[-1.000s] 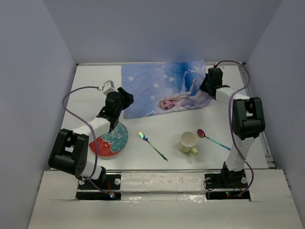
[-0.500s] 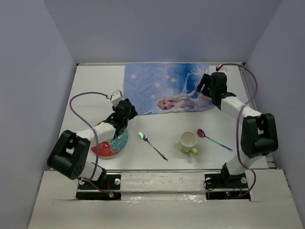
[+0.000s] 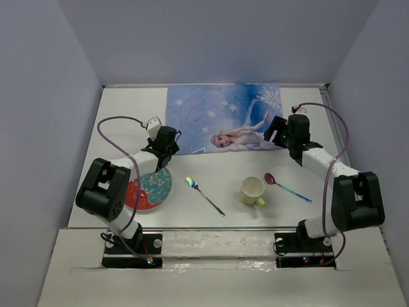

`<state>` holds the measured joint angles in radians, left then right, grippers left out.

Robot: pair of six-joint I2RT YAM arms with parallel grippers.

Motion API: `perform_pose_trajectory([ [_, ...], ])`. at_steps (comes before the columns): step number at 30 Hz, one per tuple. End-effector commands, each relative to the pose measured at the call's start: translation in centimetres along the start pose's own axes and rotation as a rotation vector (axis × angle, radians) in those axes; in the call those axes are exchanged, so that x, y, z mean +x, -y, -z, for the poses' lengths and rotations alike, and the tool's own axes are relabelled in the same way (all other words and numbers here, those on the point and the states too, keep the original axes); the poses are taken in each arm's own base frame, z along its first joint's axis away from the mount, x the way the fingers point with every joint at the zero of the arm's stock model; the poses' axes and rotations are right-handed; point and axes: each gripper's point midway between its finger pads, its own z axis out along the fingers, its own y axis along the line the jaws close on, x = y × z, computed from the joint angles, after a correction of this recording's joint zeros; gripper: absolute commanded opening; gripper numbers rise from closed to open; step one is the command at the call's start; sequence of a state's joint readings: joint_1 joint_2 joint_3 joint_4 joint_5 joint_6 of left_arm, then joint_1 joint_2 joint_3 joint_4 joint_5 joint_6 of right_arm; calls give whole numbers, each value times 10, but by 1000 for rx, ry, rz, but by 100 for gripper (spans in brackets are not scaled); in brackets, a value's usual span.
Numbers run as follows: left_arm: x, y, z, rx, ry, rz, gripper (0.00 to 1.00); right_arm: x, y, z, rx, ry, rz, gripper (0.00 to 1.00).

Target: Set the dinner table for one person

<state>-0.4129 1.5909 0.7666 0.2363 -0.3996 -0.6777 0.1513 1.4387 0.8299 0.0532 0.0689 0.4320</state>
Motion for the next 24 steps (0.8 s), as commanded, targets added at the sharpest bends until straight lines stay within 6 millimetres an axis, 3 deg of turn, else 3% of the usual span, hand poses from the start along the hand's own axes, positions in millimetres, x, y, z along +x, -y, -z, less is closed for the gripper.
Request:
perform_pose_trajectory([
  [1, -2, -10, 0, -53, 3, -24, 52, 4, 10, -2, -20, -10, -29, 82],
  [5, 4, -11, -8, -90, -35, -64, 52, 23, 23, -8, 12, -38, -54, 82],
  [8, 4, -14, -13, -123, -41, -91, 53, 13, 32, -2, 37, 3, -52, 82],
  [11, 13, -15, -18, -125, -69, -94, 53, -1, 57, 4, 76, 40, -94, 82],
  [15, 17, -19, -25, -142, -86, -104, 52, 0, 75, 3, 73, 19, -165, 82],
  [19, 12, -22, -29, -147, -78, -112, 27, 2, 91, 2, 107, 12, -238, 81],
  [24, 11, -20, -30, -132, -77, -109, 17, 12, 86, -11, 76, -50, -264, 80],
])
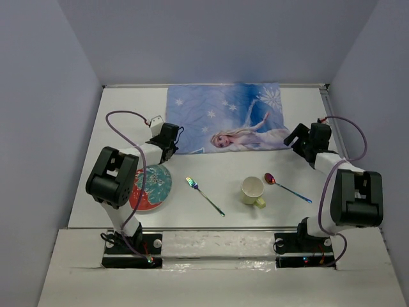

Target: Set the dinner table for one person

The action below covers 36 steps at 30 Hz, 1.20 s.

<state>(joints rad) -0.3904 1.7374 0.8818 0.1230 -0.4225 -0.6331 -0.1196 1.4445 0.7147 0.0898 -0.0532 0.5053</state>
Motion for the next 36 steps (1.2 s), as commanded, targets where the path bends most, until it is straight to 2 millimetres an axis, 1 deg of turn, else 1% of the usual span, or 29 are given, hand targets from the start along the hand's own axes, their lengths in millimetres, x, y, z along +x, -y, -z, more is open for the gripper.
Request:
perform_pose_trajectory([
  [1, -4, -2, -4, -12, 5, -16, 12, 9, -7, -17, -42, -56, -42, 80],
  [4, -4, -1, -3, -2, 10, -17, 2, 3, -11, -25, -43, -60, -48, 79],
  [5, -5, -1, -3, -1, 11, -21, 0, 7, -9, -29, -36, -75, -50, 77],
  [7, -7, 2, -1, 17, 19, -17, 0, 4, -9, -33, -26, -77, -56, 73],
  [8, -12, 4, 2, 30, 30, -10, 0, 7, -7, -36, -18, -88, -64, 69],
  [10, -16, 8, 7, 66, 52, 6, 0, 6, -8, -41, -18, -94, -67, 67],
  [11, -23, 14, 14, 101, 69, 22, 0, 7, -9, -43, -18, -100, -69, 65],
  [12, -30, 19, 18, 126, 88, 42, 0, 12, -6, -46, -12, -119, -71, 64],
  [13, -32, 21, 21, 142, 94, 49, 0, 12, -6, -49, -8, -121, -75, 62],
  [14, -35, 24, 25, 163, 101, 56, 0, 10, -7, -51, -10, -118, -80, 58],
  [15, -42, 30, 30, 187, 120, 68, 0, 15, -5, -55, -5, -137, -84, 49],
  [16, -45, 33, 33, 198, 127, 73, 0, 15, -6, -57, -4, -140, -86, 47],
  [17, -49, 36, 38, 215, 138, 79, 0, 13, -7, -59, -6, -140, -87, 37],
  [18, -54, 39, 42, 229, 150, 86, 0, 14, -6, -60, -5, -142, -89, 32],
  [19, -55, 40, 44, 237, 156, 89, 0, 14, -6, -60, -2, -141, -89, 23],
  [21, -62, 43, 51, 261, 182, 101, 0, 12, -7, -59, -7, -130, -86, 12],
  [23, -66, 45, 56, 280, 198, 118, 0, 9, -7, -57, -12, -118, -80, 5],
  [24, -73, 48, 61, 302, 222, 141, 0, 4, -11, -55, -27, -90, -79, 0],
  [26, -75, 48, 65, 318, 237, 158, 0, -12, -19, -45, -61, -26, -68, 0],
  [27, -79, 50, 68, 331, 249, 170, 0, -16, -21, -41, -74, 0, -64, 0],
  [29, -81, 51, 71, 345, 252, 171, 0, -24, -30, -32, -95, 31, -45, 0],
  [30, -84, 51, 75, 350, 260, 176, 0, -34, -35, -24, -108, 60, -38, 0],
  [31, -82, 46, 75, 338, 265, 184, 0, -39, -37, -19, -113, 76, -31, 0],
  [32, -85, 46, 80, 346, 274, 192, 0, -43, -40, -12, -124, 90, -29, 0],
  [33, -95, 46, 88, 357, 302, 204, 0, -57, -51, 3, -163, 130, -22, 0],
  [34, -106, 49, 95, 375, 323, 213, 0, -62, -61, 12, -191, 149, -11, 0],
  [36, -131, 56, 119, 426, 376, 241, 0, -77, -76, 32, -232, 194, 7, 0],
])
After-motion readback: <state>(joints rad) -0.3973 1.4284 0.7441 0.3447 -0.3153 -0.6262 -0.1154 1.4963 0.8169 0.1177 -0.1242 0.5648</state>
